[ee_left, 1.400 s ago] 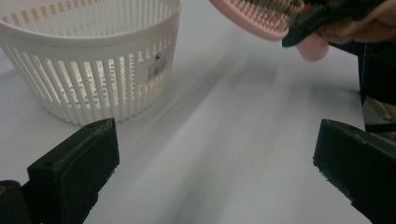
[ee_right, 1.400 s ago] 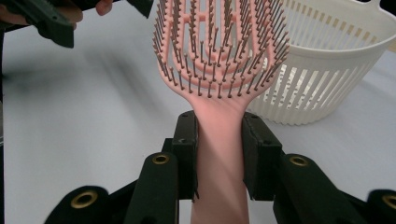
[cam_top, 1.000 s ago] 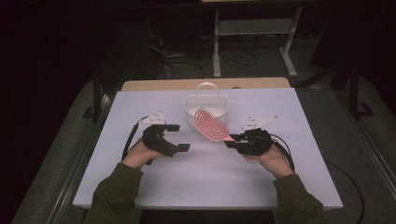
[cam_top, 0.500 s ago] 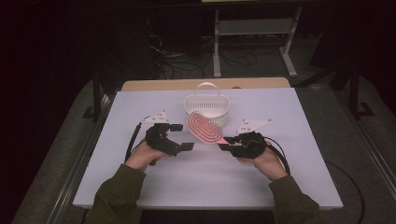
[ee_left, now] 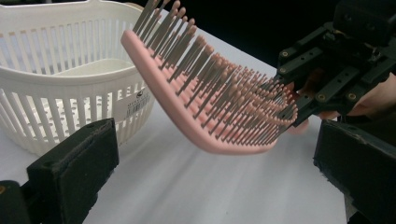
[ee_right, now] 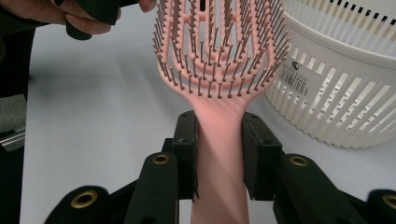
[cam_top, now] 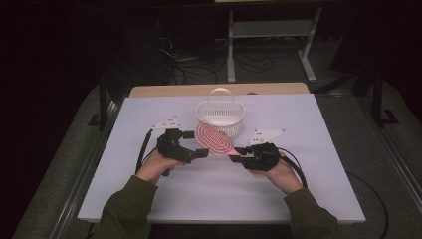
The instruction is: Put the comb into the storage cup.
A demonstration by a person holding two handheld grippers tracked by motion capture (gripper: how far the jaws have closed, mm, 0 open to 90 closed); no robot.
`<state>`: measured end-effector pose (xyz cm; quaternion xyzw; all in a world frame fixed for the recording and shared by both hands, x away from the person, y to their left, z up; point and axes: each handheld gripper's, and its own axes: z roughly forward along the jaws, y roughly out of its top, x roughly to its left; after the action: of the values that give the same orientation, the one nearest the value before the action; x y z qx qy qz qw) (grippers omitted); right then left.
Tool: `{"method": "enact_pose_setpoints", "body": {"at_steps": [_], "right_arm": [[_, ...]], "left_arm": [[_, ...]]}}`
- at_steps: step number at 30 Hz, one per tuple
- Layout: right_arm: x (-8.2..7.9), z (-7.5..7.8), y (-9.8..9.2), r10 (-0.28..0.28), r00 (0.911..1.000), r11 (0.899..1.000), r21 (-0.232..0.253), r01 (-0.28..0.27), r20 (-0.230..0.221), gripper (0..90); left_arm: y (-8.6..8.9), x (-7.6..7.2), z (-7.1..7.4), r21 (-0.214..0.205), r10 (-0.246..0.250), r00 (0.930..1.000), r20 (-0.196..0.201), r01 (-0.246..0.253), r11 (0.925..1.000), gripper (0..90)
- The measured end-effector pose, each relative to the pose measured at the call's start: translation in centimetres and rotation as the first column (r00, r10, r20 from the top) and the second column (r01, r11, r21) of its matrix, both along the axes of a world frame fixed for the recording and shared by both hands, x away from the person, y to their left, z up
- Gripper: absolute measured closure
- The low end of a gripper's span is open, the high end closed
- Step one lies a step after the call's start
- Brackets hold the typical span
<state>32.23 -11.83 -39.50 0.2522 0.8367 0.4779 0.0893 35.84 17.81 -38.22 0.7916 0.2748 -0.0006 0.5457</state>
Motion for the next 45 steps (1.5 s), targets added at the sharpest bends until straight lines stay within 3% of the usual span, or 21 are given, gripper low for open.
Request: {"method": "enact_pose_setpoints", "body": {"at_steps": [16,24,33,37,45], "right_arm": [[-0.4,-0.2,0.9,0.026,0.9996,1.0,-0.015,-0.026,0.008,68.7],[-0.4,-0.3,1.2,0.029,0.9994,0.999,-0.021,-0.028,0.017,68.7],[-0.6,-0.4,1.3,0.036,0.999,0.999,-0.018,-0.036,0.027,68.7],[-0.7,-0.5,1.5,0.039,0.9987,0.999,-0.019,-0.038,0.034,68.6],[-0.7,-0.6,1.6,0.038,0.9979,0.999,-0.033,-0.037,0.051,68.7]], "left_arm": [[-1.1,-0.3,-0.1,0.039,0.019,0.9998,-0.003,-0.019,0.9991,0.1],[-1.2,-0.3,-0.1,0.033,0.03,0.9995,-0.005,-0.03,0.999,0.5],[-1.1,-0.3,-0.1,0.02,0.039,0.9992,-0.007,-0.039,0.999,7.4],[-0.9,-0.2,0.0,0.008,0.041,0.9991,-0.008,-0.041,0.9991,15.3],[-0.8,-0.2,0.0,-0.017,0.037,0.9985,-0.04,-0.038,0.9991,24.2]]}}
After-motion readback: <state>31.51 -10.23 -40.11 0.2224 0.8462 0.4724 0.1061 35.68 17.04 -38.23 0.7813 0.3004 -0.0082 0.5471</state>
